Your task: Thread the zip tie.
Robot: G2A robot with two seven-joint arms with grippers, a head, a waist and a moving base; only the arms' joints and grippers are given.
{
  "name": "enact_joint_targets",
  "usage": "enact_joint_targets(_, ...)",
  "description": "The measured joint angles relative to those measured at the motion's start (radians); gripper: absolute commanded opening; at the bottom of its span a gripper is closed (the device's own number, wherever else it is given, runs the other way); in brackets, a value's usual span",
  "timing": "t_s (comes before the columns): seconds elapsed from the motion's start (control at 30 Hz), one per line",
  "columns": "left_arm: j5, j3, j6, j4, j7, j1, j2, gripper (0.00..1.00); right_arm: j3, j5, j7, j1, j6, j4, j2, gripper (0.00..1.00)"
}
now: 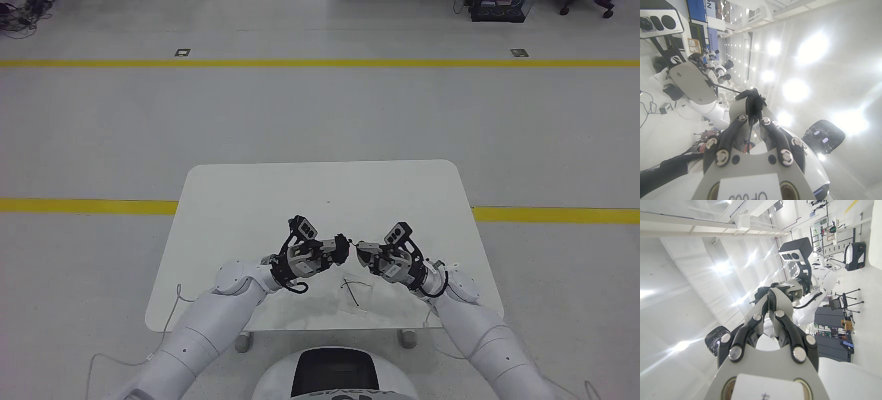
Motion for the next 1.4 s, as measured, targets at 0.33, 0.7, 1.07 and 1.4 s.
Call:
enact_joint_targets(0.33, 0.0, 0.0, 0.0, 0.0, 0.0, 0.0, 0.0, 0.0, -0.003, -0.02, -0.011, 0.005, 0.01, 0.009, -0.002, 0.0)
enact_joint_targets(0.7, 0.0, 0.0, 0.0, 0.0, 0.0, 0.0, 0.0, 0.0, -0.009, -0.043, -0.028, 0.01, 0.019, 0.012, -0.004, 0.0)
enact_joint_targets(1.07, 0.0, 0.0, 0.0, 0.0, 0.0, 0.0, 0.0, 0.0, -0.014, -0.059, -0.035, 0.016, 0.023, 0.019, -0.007, 0.0)
enact_joint_targets(1.4, 0.0, 0.0, 0.0, 0.0, 0.0, 0.0, 0.0, 0.0, -0.019, -0.073, -0.044, 0.022, 0.023, 0.026, -0.009, 0.0)
